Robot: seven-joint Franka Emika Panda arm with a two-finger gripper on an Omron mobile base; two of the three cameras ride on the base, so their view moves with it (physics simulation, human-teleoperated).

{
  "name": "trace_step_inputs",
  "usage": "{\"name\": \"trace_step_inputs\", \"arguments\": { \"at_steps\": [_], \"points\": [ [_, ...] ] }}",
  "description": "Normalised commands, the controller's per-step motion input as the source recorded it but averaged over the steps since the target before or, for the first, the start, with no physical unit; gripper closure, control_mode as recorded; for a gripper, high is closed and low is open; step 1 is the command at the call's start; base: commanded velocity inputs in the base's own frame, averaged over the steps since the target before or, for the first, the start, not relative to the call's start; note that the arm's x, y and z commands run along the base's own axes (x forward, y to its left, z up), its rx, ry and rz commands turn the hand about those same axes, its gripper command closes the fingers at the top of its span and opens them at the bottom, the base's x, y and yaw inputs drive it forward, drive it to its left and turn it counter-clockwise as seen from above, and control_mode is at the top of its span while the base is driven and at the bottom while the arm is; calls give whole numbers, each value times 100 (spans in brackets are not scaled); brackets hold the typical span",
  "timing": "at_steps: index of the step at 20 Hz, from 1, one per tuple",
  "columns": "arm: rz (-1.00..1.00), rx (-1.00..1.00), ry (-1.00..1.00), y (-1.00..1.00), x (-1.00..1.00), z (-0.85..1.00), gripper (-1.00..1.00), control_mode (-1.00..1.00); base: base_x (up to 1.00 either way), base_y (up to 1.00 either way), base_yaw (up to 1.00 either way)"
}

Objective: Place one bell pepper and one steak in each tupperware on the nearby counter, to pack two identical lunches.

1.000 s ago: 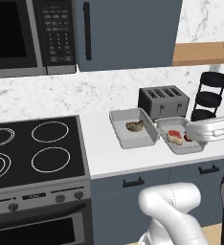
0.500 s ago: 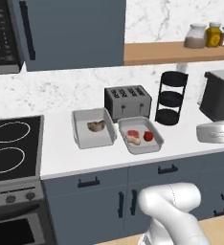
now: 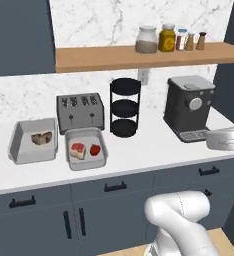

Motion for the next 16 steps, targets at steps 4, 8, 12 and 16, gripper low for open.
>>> {"name": "trace_step_inputs", "arguments": {
  "at_steps": [4, 8, 12, 16],
  "points": [
    [0, 0, 0, 0, 0, 0, -100, 100, -32, -97, 0],
    [0, 0, 0, 0, 0, 0, -100, 100, -39, -88, 0],
    [0, 0, 0, 0, 0, 0, -100, 100, -33, -88, 0],
    [0, 0, 0, 0, 0, 0, -100, 100, -28, -78, 0]
  ]
}}
